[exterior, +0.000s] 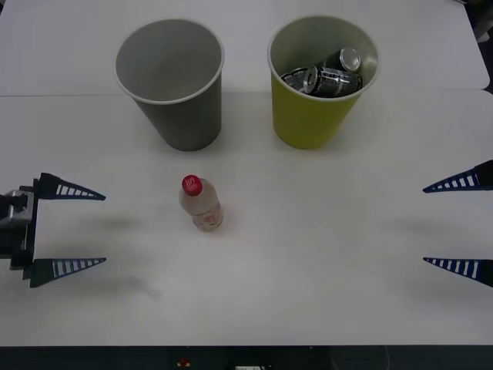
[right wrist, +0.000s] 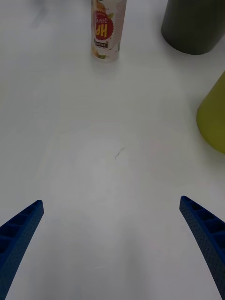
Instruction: Put the can into the green bin and the plastic bottle into the gray bin
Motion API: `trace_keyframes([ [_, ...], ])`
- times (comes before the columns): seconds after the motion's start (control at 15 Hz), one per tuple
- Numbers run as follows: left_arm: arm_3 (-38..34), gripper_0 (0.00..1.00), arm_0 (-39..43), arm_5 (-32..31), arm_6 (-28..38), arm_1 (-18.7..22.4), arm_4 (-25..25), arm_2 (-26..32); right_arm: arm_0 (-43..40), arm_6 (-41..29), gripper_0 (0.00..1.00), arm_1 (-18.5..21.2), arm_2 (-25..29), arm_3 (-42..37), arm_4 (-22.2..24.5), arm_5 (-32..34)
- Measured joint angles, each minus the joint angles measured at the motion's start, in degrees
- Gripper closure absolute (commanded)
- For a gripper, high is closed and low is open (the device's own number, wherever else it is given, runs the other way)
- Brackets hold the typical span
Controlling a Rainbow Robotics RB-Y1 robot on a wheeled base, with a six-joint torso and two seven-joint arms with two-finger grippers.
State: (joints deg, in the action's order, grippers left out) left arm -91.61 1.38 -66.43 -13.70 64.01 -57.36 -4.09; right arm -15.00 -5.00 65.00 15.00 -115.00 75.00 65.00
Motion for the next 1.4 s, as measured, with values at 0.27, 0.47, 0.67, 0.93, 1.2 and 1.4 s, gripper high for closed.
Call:
trace_keyframes([
  [0.27,7.5,0.0,-5.54,2.19,-7.32,0.04,10.01,-9.79,0.0,0.0,0.0,0.0,0.0,0.0,0.0,0.0],
  [0.47,13.31,0.0,-10.47,3.23,-12.6,-0.25,17.83,-17.98,0.0,0.0,0.0,0.0,0.0,0.0,0.0,0.0],
  [0.67,18.61,0.0,-15.88,3.26,-16.61,-1.29,22.92,-24.77,0.0,0.0,0.0,0.0,0.0,0.0,0.0,0.0],
  [0.93,24.86,0.0,-22.13,2.84,-18.82,-3.76,27.88,-32.55,0.0,0.0,0.0,0.0,0.0,0.0,0.0,0.0],
  [1.2,28.63,0.0,-25.97,1.78,-19.33,-7.27,28.36,-36.01,0.0,0.0,0.0,0.0,0.0,0.0,0.0,0.0],
  [1.4,29.2,0.0,-27.77,2.71,-19.35,-9.22,28.54,-37.94,0.0,0.0,0.0,0.0,0.0,0.0,0.0,0.0],
])
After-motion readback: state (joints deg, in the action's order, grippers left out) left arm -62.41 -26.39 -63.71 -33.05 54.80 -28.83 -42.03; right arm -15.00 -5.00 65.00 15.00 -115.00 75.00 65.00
